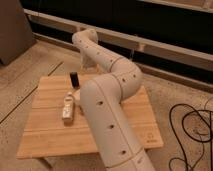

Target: Knock the eraser over

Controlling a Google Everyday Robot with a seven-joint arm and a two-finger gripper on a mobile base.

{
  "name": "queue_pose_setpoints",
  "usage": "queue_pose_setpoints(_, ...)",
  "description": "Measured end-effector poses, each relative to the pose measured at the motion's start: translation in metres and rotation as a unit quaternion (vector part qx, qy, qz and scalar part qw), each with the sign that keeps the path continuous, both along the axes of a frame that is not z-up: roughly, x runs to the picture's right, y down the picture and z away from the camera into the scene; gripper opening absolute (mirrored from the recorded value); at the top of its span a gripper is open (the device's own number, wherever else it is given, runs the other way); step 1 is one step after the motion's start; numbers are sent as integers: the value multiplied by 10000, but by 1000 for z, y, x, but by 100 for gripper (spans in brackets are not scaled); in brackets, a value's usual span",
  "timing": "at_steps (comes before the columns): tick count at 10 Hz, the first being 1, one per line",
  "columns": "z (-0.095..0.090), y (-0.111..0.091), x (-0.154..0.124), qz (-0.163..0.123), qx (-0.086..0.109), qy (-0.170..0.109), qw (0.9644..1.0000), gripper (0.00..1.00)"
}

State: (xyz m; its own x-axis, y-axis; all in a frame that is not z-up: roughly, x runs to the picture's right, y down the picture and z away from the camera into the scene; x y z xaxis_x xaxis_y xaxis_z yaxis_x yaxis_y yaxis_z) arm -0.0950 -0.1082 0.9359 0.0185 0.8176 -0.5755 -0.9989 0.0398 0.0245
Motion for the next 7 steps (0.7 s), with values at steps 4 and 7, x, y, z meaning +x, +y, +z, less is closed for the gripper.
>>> queue_pose_setpoints(4, 24, 12, -37, -554, -46, -153, 9983, 65)
queue_pose_setpoints(7, 39, 30, -36, -639, -171, -117, 9977, 65)
